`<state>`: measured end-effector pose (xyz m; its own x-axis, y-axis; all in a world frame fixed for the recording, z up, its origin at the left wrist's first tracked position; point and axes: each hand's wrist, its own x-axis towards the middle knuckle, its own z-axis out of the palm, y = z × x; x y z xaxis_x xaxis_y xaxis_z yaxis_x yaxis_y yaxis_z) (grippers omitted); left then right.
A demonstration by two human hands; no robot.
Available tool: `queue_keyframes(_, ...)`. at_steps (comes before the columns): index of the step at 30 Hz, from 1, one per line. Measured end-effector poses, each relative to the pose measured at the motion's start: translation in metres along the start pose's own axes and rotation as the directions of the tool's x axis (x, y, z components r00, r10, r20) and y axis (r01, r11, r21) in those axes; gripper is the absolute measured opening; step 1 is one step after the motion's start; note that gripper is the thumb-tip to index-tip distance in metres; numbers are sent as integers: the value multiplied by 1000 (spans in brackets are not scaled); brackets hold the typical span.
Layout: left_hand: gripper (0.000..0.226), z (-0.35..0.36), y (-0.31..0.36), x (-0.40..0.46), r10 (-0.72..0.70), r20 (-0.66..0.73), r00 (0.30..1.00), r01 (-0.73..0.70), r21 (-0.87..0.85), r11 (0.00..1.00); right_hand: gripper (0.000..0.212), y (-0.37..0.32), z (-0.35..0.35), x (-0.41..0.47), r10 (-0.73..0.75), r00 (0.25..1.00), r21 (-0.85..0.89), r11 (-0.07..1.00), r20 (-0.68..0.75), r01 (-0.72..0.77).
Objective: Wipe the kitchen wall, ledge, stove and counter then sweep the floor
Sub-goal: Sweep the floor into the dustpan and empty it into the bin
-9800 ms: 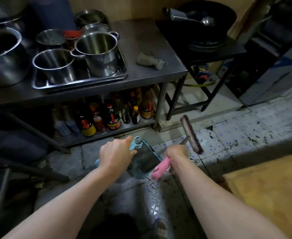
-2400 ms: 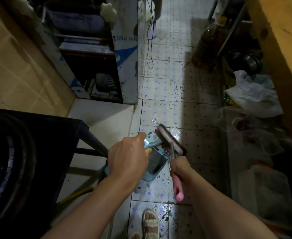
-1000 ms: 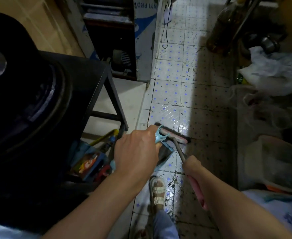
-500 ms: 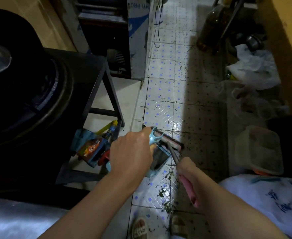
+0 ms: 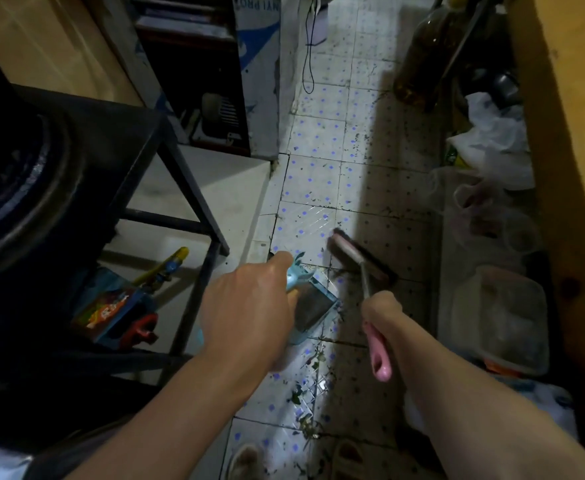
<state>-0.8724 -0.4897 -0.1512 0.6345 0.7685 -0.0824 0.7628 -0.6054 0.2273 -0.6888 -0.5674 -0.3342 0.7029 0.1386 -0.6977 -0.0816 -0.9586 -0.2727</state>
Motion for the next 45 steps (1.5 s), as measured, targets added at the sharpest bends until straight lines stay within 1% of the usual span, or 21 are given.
queue_keyframes(5, 23, 20, 31, 1, -51, -39, 998, 52, 13, 999, 36, 16, -17, 44, 15, 1000, -41, 999, -26, -16)
queue_keyframes(8, 24, 29, 44, -4, -67, -27, 997, 68, 20, 997, 36, 27, -11, 45, 32, 999, -42, 999, 16, -31)
queue_keyframes(11, 20, 31, 46, -11, -62, -12, 998, 62, 23, 998, 37, 41, 6, 26, 42, 996, -26, 999, 79, -40)
queue_keyframes(16, 22, 26, 24, -37, -7, 12, 1000, 6, 44, 999, 35, 63, 44, -25, 98, 987, -12, 995, 129, -98)
queue_keyframes(22, 25, 14, -26, -84, 30, 20, 999, -31, 54, 998, 36, 76, 94, -99, 69, 987, -77, 995, 148, -58)
queue_keyframes(25, 27, 10, -50, -107, 43, 30, 999, -45, 74, 996, 37, 86, 121, -129, 85, 984, -30, 996, 157, -81)
queue_keyframes(27, 26, 6, -62, -122, 58, 39, 998, -61, 72, 996, 40, 91, 134, -149, 100, 982, -42, 995, 159, -94)
queue_keyframes(30, 22, -1, -76, -143, 46, 40, 998, -48, 47, 998, 37, 98, 148, -170, 59, 973, 8, 998, 223, -62)
queue_keyframes(33, 19, -7, -88, -158, 31, 41, 999, -32, 34, 999, 32, 98, 149, -185, 84, 984, -58, 995, 159, -75)
queue_keyframes(35, 19, -11, -94, -165, 17, 38, 999, -19, 34, 999, 33, 95, 146, -191, 95, 987, -33, 995, 131, -91)
queue_keyframes(40, 22, -20, -101, -172, -44, 38, 998, 43, 26, 999, 38, 85, 147, -197, 70, 993, 27, 997, 91, -73)
queue_keyframes(45, 22, -19, -103, -161, -110, 23, 994, 109, 25, 994, 34, 59, 141, -180, -39, 998, -26, 999, 56, 41)
